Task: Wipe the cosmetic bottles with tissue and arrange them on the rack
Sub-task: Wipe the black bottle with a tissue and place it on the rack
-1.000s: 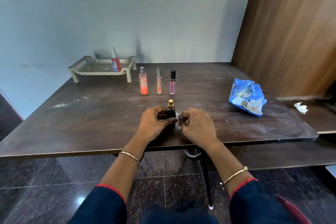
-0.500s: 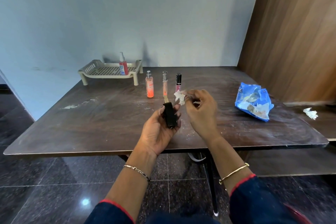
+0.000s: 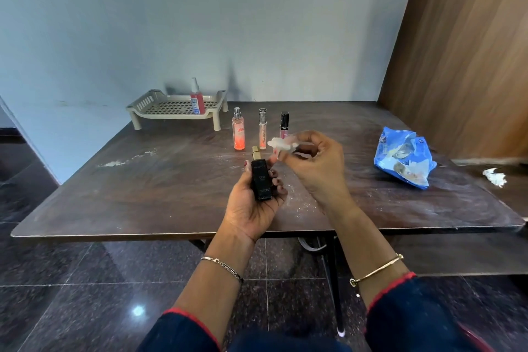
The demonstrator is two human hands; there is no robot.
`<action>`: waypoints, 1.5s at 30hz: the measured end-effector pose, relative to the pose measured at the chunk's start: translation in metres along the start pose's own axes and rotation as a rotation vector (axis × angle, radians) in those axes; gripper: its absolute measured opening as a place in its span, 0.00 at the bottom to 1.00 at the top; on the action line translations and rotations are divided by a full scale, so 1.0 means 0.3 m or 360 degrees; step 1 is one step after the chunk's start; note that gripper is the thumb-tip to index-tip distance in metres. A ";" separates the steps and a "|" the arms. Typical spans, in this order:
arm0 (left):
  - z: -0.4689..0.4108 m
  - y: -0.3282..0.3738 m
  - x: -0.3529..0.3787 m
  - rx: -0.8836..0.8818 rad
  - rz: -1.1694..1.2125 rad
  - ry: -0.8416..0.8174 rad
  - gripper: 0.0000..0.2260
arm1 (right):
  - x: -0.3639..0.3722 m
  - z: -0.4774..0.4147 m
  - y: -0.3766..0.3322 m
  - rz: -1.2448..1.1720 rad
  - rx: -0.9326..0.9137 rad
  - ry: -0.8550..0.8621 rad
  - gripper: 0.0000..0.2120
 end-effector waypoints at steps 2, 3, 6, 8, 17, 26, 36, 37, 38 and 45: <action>-0.005 0.000 -0.004 0.0003 -0.0023 0.0036 0.22 | 0.013 -0.002 0.001 0.0075 -0.0059 -0.0058 0.10; -0.011 -0.001 -0.009 0.0005 -0.0026 0.0070 0.21 | 0.019 -0.001 0.000 0.0121 -0.0111 -0.0082 0.10; -0.014 -0.002 -0.008 0.0017 -0.0005 0.0087 0.21 | 0.033 0.019 -0.002 0.0503 -0.0382 -0.0150 0.09; -0.012 -0.005 -0.007 0.0016 0.0025 0.0066 0.19 | 0.047 0.042 0.004 0.0912 -0.0654 -0.0182 0.08; -0.042 0.011 -0.024 -0.0124 0.0081 0.0006 0.20 | 0.034 0.170 0.061 0.1303 -0.1131 -0.0437 0.11; -0.034 -0.011 -0.007 -0.0075 0.0011 -0.0055 0.17 | 0.060 0.034 -0.006 0.1325 -0.1100 -0.0189 0.05; -0.071 0.034 -0.015 0.0027 0.0190 0.0195 0.18 | 0.025 0.132 0.071 0.1277 -0.1206 -0.0432 0.11; -0.071 0.029 -0.009 0.0041 0.0245 0.0221 0.19 | 0.021 0.131 0.074 0.1261 -0.1182 -0.0391 0.11; -0.074 0.026 -0.010 0.0055 0.0283 0.0246 0.19 | 0.021 0.131 0.076 0.1218 -0.1126 -0.0339 0.10; -0.053 0.034 -0.020 0.0196 0.0117 0.0318 0.13 | 0.018 0.088 0.105 0.0498 -0.0297 0.0165 0.10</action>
Point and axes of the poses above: each hand's wrist, its own z-axis away from the middle knuckle, its own x-axis out of the palm, y = z × x, the point moved 2 cm from there along -z, towards the middle knuckle, and after that the axes turned 2 degrees about y, right-handed, at the moved point
